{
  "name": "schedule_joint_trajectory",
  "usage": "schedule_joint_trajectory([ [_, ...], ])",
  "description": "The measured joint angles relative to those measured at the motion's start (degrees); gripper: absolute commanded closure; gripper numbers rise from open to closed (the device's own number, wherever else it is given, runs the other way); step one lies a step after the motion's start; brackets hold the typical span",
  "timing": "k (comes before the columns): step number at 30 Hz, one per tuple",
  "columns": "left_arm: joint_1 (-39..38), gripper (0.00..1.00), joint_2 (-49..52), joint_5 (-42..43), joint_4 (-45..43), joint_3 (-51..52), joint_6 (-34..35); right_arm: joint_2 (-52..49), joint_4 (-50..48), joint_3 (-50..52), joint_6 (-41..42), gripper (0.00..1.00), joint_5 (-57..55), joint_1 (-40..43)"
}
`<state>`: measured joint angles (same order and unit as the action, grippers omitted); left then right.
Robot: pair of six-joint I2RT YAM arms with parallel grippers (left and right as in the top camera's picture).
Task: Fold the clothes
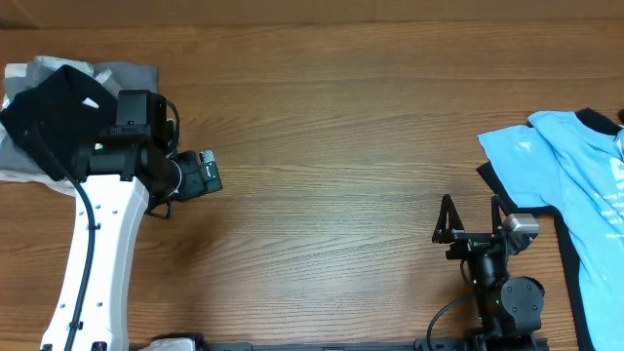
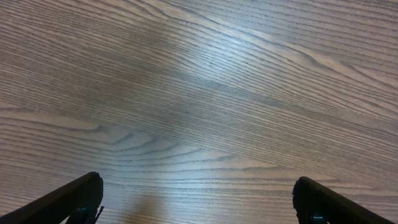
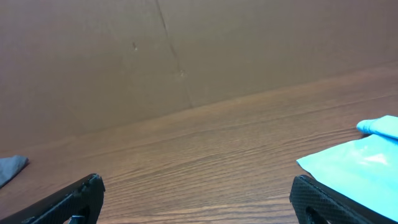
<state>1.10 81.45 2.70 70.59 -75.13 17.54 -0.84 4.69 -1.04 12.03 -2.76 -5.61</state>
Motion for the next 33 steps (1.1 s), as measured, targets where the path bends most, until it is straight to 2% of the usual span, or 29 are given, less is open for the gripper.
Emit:
schedule_joint_trajectory([
  [18,0.00,0.00,-0.09,-0.42,-1.81,0.00,0.00,0.00,0.02,0.00,-0.04,0.00,0.00,-0.02],
  [21,-0.17,0.00,-1.44,-0.33,-7.26,0.42,-0.04,0.00,0.04,0.00,-0.07,0.00,0.00,0.00],
  [25,-2.62,0.00,-8.48,-0.04,-19.41,5.35,-1.73,0.00,0.02,0.00,-0.09,0.00,0.00,0.00],
  [29,-5.92,0.00,-20.44,0.50,-31.50,15.93,-3.74,0.00,0.04,0.00,-0.07,0.00,0.02,0.00],
  [33,-6.16,0.00,-32.15,0.68,-38.32,28.11,-4.48,0.00,0.07,0.00,-0.07,0.00,0.00,0.00],
])
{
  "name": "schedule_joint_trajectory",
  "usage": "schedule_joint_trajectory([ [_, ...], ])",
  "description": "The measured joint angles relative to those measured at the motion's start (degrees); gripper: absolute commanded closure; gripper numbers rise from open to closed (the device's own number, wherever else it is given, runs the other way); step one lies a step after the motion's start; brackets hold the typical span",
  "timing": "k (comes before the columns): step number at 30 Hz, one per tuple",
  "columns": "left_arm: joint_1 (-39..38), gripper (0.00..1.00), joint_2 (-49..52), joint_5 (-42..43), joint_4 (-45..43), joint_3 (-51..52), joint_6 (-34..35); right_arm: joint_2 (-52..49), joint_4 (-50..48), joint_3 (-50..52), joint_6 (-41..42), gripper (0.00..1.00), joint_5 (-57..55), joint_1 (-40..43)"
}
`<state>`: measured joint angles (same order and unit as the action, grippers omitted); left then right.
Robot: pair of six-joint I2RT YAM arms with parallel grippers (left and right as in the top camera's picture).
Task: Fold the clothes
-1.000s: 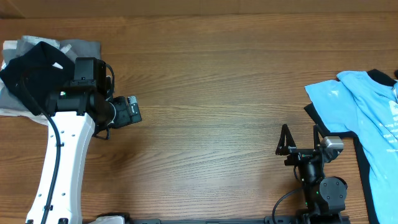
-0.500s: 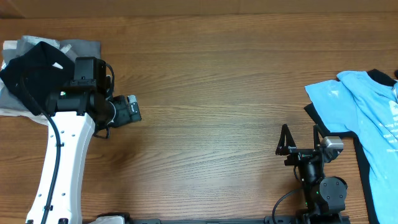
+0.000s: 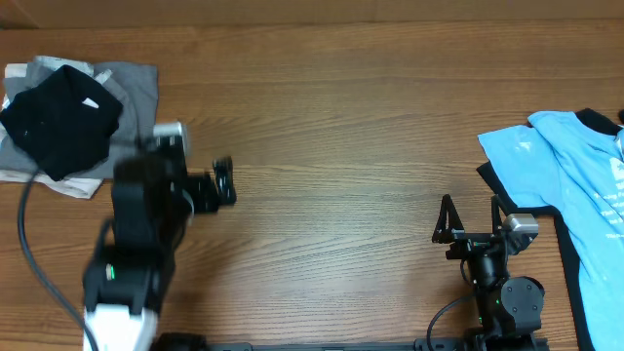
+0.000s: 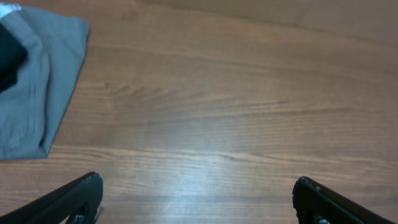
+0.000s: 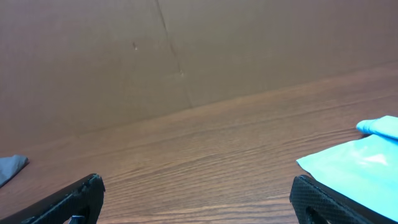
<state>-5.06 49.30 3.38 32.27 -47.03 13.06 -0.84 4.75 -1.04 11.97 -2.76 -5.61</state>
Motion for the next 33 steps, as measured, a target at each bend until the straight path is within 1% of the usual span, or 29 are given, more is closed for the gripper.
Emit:
schedule_joint_trajectory([
  [3,0.00,0.00,-6.82,0.00,-4.44,7.58,-0.02,0.00,-0.02,0.00,0.00,0.00,0.02,0.00],
  [5,0.00,0.00,-10.21,0.00,-9.16,12.09,-0.02,0.00,-0.02,0.00,0.02,0.00,0.00,0.00],
  [9,0.00,0.00,-12.74,-0.02,-19.52,18.40,-0.68,0.00,-0.02,0.00,0.00,0.00,0.00,0.00],
  [11,0.15,0.00,-13.75,0.00,-26.38,22.12,-1.20,0.00,0.00,0.00,0.00,0.00,0.02,0.00],
  [15,1.16,0.00,-17.46,0.00,-35.67,29.77,-1.46,0.00,0.00,0.00,-0.02,0.00,0.02,0.00],
  [22,2.99,0.00,-28.46,0.35,-40.94,39.58,-1.51,0.00,-0.02,0.00,0.00,0.00,0.02,0.00],
  [29,3.23,0.00,-38.21,0.39,-43.85,45.16,-1.51,0.00,0.00,0.00,0.00,0.00,0.00,0.00],
  [33,3.43,0.00,-42.45,0.13,-43.10,46.36,-1.53,0.00,0.02,0.00,0.00,0.00,0.02,0.00],
])
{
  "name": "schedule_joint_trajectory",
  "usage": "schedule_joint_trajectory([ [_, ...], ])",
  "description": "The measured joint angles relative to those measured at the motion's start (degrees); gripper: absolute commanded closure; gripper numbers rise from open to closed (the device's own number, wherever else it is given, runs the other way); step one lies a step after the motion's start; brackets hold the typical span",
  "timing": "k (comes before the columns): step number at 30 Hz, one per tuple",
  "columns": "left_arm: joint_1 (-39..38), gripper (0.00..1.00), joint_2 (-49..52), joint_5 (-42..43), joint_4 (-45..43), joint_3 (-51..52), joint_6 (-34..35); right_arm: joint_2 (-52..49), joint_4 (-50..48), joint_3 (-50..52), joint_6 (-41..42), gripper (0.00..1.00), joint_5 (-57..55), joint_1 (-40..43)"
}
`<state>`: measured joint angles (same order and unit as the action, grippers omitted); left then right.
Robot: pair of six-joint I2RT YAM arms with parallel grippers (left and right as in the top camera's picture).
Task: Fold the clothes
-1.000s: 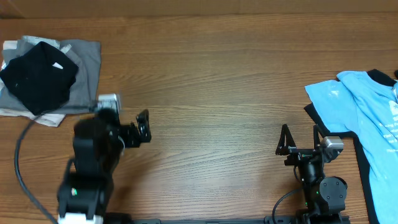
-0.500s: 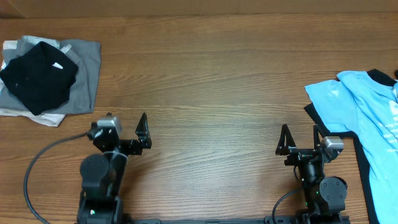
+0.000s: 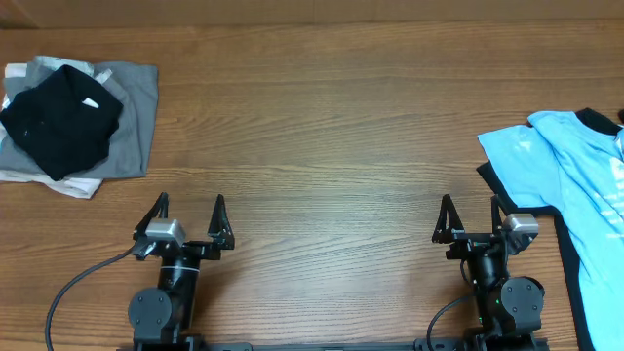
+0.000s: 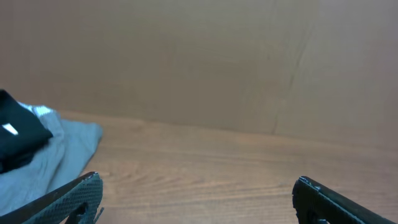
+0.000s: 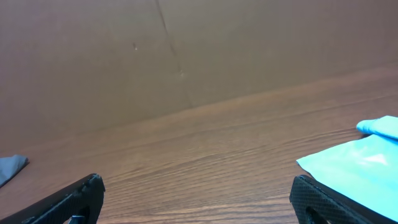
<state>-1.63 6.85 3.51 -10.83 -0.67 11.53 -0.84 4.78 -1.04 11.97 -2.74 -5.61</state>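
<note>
A folded black garment (image 3: 60,119) lies on a folded grey one (image 3: 136,107) at the table's far left corner; both show at the left edge of the left wrist view, grey (image 4: 56,155). An unfolded light blue shirt (image 3: 575,185) with dark trim lies at the right edge, its corner (image 5: 357,165) in the right wrist view. My left gripper (image 3: 187,208) rests open at the front left, far from the pile. At the front right my right gripper (image 3: 468,210) stands open, just left of the blue shirt. Neither holds anything.
The wooden table (image 3: 331,136) runs between the two clothes. A brown cardboard wall (image 4: 205,56) stands behind the table's far edge. A white cloth edge (image 3: 68,185) peeks from under the left pile.
My left arm has drawn back from beside the folded pile to its resting pose at the front left, gripper still open. The right arm and the blue shirt have not moved.
At first my left arm reached out over the left pile, its open gripper pointing down at the bare table. Then it was pulled back partway, the pile coming into its view. Now it sits folded at the front. The right arm stayed parked throughout.
</note>
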Motion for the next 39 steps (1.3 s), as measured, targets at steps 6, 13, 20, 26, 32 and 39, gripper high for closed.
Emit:
schedule_joint_trajectory([
  [6,2.71,0.00,-2.21,-0.50,2.54,0.00,-0.81,0.00,-0.02,0.00,0.00,0.00,0.00,0.00],
  [13,3.63,0.00,-5.70,-1.07,13.20,0.20,-1.68,0.00,-0.04,0.00,0.00,0.00,-0.02,0.00],
  [20,3.63,0.00,-5.90,-1.05,15.08,0.20,-2.67,0.00,-0.02,0.00,0.02,0.00,0.00,0.00],
  [26,3.61,0.00,-5.90,0.74,14.91,0.20,-7.39,0.00,-0.04,0.00,0.02,0.00,-0.02,0.00],
  [32,3.61,0.00,-5.90,0.74,14.91,0.20,-8.76,0.00,-0.02,0.00,0.02,0.00,-0.02,0.00],
  [39,3.61,0.00,-5.90,0.74,14.91,0.20,-8.79,0.00,-0.02,0.00,0.00,0.00,-0.02,0.00],
])
